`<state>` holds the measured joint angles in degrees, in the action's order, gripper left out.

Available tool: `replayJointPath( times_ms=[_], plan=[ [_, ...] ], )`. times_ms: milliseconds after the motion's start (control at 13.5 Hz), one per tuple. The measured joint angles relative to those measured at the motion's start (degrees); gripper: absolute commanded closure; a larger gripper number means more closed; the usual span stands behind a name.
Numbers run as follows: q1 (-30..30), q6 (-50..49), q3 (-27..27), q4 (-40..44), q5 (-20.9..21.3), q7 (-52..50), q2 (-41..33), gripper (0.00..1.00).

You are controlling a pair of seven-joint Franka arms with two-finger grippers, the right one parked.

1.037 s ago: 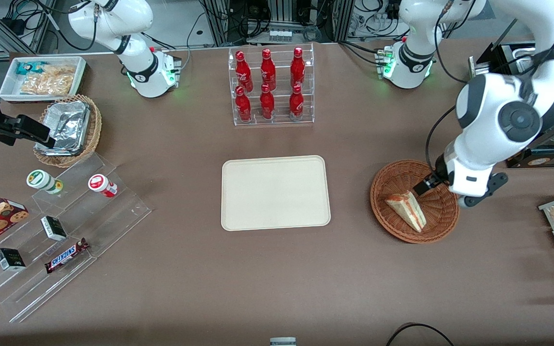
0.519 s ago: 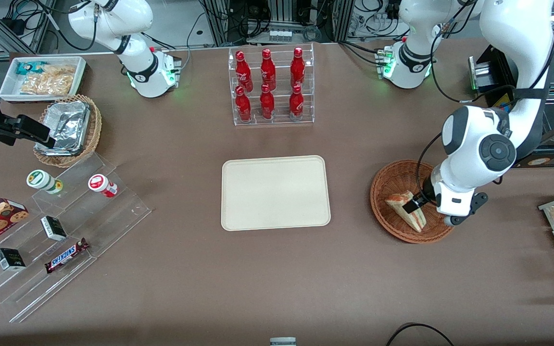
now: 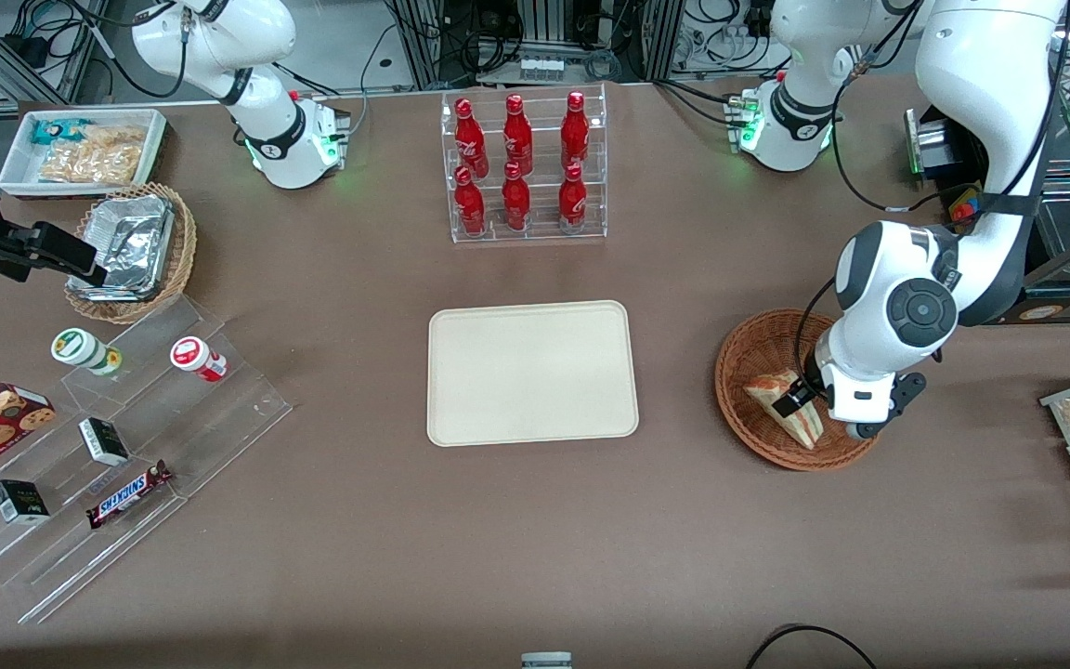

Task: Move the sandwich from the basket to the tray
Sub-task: 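Lower the left gripper and close it on the wrapped sandwich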

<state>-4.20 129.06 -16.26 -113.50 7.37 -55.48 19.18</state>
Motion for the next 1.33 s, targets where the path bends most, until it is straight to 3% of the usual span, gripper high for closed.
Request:
replayJointPath(
  times_ms=[815,963,1037,1111,1185,1333],
  plan=[
    [0.13,6.84,-0.08,-2.37,0.0,-1.45,2.04,0.0],
    [0.24,8.18,-0.09,-2.54,0.0,-1.45,3.32,0.06],
    [0.29,8.43,-0.09,-2.56,0.0,-1.45,3.97,0.2],
    [0.3,8.45,-0.08,-2.57,0.01,-1.45,4.56,0.57],
    [0.3,8.45,-0.06,-2.58,0.02,-1.45,5.0,0.88],
    [0.26,8.45,0.11,-2.53,0.14,-1.4,5.2,0.94]
  ],
)
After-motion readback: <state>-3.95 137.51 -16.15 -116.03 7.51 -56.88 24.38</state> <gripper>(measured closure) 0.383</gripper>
